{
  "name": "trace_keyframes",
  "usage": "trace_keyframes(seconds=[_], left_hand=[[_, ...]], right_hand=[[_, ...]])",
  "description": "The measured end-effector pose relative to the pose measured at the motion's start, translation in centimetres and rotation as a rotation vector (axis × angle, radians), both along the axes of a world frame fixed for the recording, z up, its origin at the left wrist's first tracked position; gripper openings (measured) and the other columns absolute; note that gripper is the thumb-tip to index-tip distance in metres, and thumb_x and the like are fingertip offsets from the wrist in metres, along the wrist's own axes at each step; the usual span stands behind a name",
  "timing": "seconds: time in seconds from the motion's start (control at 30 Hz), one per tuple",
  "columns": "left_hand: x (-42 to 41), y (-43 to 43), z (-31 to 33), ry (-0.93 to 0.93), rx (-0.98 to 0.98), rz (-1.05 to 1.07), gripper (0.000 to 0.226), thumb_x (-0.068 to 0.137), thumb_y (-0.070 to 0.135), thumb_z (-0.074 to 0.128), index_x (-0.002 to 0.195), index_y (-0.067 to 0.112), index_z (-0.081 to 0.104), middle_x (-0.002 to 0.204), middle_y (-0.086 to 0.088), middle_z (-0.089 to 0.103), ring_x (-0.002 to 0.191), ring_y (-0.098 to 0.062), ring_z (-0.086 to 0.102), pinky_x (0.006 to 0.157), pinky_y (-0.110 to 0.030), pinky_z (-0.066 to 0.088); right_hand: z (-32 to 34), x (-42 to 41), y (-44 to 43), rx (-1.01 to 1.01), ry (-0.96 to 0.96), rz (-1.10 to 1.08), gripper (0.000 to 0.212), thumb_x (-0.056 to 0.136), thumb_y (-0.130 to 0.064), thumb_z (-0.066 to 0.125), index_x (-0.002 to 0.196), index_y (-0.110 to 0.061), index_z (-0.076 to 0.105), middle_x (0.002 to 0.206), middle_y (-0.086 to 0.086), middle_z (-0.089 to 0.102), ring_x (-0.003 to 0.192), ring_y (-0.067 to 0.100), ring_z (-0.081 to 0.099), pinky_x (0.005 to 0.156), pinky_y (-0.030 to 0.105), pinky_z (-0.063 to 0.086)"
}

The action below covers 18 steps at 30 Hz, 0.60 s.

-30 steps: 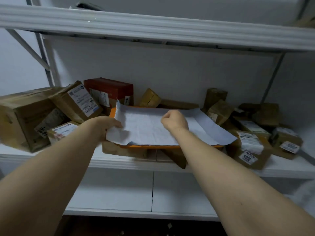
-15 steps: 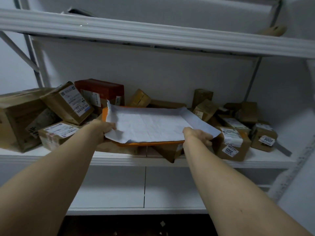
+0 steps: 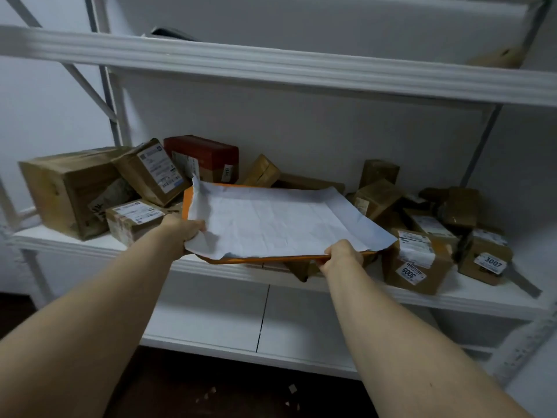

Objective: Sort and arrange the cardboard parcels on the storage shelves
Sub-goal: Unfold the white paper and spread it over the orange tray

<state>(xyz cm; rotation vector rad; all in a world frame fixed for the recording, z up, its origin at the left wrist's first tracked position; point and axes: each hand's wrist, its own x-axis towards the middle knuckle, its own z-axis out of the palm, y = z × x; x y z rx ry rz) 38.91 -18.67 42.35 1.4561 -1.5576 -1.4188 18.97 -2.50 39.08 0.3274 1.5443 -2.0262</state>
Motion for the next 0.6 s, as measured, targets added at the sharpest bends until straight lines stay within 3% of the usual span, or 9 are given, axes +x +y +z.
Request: trace_keyframes(seconds=[0.23, 0.4, 0.6], left_hand=[[1.3, 2.3, -1.3, -0.014, -0.001, 0.028, 0.053, 0.087, 0.008, 0.063, 0.135, -0.003, 0.042, 0.132, -0.022, 0.049, 0.115, -0.043, 0.052, 0.083, -0.045, 0.048], [2.1, 3.9, -1.5, 0.002, -0.01, -0.016, 0.055, 0.087, 0.01, 0.064, 0.135, -0.004, 0.041, 0.133, -0.023, 0.049, 0.116, -0.043, 0.051, 0.093, -0.048, 0.046], [5.8, 4.0, 0.0, 0.179, 0.109, -0.088, 0.052, 0.087, 0.012, 0.063, 0.134, 0.002, 0.042, 0.131, -0.019, 0.053, 0.101, -0.037, 0.057, 0.077, -0.043, 0.048]], right_hand=[[-0.5, 0.4, 2.6, -0.004, 0.019, -0.011, 0.038, 0.077, 0.017, 0.044, 0.104, -0.009, 0.048, 0.108, 0.013, 0.054, 0.101, 0.036, 0.058, 0.09, 0.05, 0.053], [-0.9, 1.2, 4.8, 0.001, 0.042, -0.05, 0.026, 0.072, 0.018, 0.043, 0.084, -0.005, 0.049, 0.095, 0.016, 0.055, 0.094, 0.039, 0.059, 0.084, 0.057, 0.054], [-0.1, 4.5, 5.7, -0.031, 0.059, -0.1, 0.041, 0.072, 0.019, 0.043, 0.105, -0.004, 0.052, 0.105, 0.018, 0.057, 0.091, 0.037, 0.06, 0.081, 0.053, 0.056]])
